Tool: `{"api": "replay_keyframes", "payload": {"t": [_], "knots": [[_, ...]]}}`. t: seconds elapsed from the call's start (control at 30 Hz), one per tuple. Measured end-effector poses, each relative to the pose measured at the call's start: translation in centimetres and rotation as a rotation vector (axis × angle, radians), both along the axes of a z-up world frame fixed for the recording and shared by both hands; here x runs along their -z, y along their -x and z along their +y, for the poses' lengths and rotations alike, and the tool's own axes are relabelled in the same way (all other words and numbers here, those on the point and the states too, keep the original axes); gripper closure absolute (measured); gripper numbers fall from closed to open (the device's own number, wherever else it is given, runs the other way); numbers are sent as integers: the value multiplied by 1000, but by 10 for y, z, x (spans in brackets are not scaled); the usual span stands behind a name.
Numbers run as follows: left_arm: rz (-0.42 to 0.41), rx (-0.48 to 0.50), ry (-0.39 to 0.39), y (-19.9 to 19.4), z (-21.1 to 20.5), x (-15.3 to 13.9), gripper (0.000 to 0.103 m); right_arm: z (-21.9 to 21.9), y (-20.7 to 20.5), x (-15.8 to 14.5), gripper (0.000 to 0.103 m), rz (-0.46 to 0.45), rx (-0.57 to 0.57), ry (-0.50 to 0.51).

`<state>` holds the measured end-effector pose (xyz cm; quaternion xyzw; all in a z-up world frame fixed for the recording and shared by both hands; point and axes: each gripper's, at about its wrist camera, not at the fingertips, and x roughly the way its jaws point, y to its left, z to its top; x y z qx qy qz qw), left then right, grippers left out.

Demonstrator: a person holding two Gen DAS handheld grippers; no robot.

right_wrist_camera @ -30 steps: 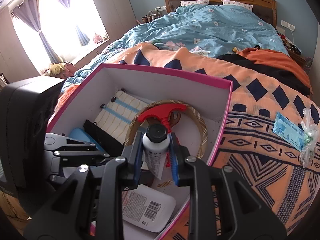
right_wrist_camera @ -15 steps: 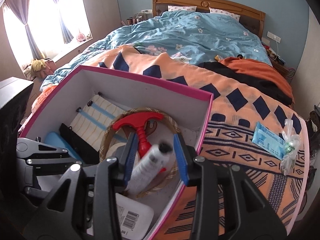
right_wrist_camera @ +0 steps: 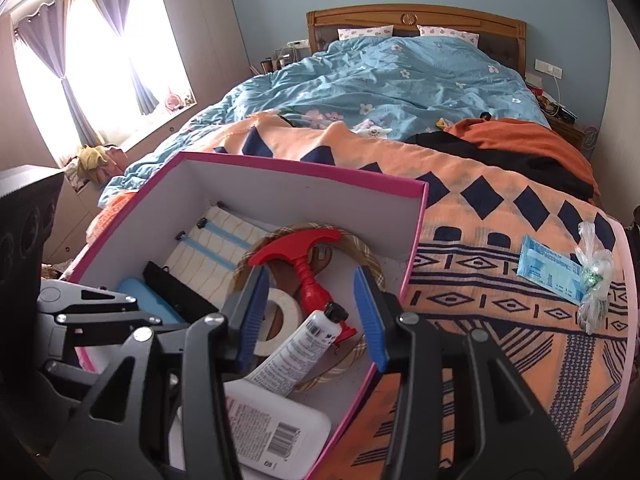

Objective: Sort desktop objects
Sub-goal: 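Open the right gripper and move it back to the pile of items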

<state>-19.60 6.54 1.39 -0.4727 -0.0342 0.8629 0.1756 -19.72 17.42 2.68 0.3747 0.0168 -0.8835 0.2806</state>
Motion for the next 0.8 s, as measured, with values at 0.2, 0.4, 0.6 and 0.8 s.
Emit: {"api": "replay_keyframes", "payload": {"t": [0.2, 0.4, 0.6, 0.8], "knots": [[91, -1, 23, -31, -4, -19, 55, 11, -26, -10, 53, 22, -9, 84], [231, -14, 28, -85, -23, -46, 34, 16, -73, -27, 43, 67, -69, 151], [335, -62, 53, -136, -53, -61, 23, 12, -126, -38, 39, 92, -165, 202], [321, -76, 76, -174, -70, -47, 22, 1, -167, -31, 38, 80, -257, 188]]}}
